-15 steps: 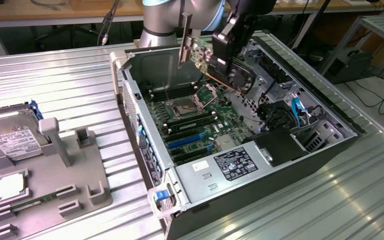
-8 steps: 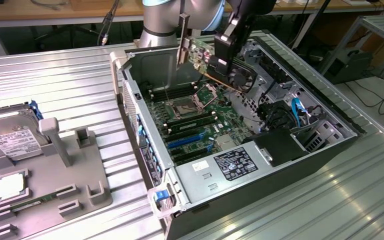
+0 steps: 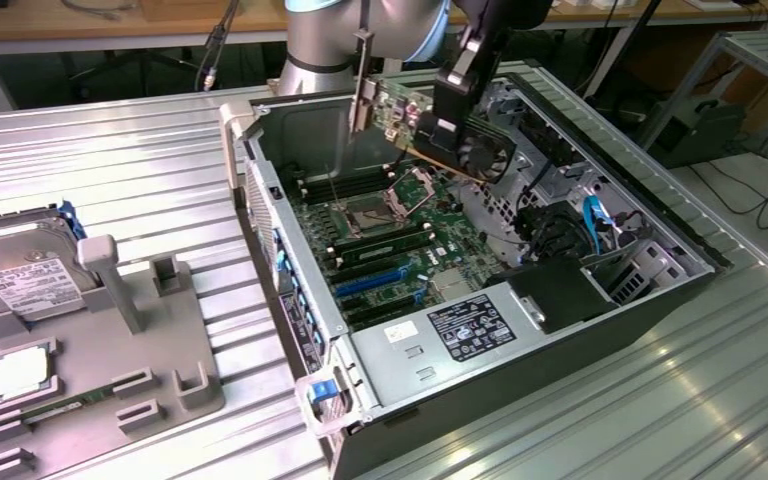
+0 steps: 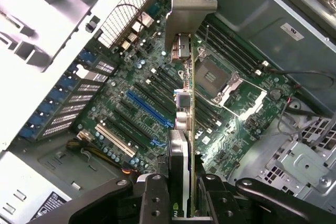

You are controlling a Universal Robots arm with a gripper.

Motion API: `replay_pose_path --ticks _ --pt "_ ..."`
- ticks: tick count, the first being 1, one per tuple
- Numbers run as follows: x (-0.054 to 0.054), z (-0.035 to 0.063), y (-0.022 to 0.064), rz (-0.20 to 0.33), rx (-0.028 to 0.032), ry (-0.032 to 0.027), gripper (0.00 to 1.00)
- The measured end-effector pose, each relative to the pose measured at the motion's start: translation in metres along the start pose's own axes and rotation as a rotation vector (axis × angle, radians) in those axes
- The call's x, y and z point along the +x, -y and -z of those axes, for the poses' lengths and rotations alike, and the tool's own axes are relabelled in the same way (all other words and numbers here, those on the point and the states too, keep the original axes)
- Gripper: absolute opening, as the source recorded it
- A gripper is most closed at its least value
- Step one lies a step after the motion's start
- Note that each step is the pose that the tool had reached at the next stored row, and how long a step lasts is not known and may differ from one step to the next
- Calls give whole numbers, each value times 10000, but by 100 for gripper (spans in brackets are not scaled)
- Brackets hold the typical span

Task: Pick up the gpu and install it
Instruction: 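Insert the gpu into the slot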

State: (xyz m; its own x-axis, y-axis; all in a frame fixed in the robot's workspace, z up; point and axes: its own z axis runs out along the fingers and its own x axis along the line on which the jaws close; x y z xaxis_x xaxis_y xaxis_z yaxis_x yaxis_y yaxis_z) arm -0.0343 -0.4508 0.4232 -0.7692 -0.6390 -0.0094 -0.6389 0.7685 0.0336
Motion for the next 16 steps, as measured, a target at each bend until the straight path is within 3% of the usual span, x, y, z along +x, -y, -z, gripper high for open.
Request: replay_pose_path --ticks 16 --pt "0 0 0 1882 -16 -62 28"
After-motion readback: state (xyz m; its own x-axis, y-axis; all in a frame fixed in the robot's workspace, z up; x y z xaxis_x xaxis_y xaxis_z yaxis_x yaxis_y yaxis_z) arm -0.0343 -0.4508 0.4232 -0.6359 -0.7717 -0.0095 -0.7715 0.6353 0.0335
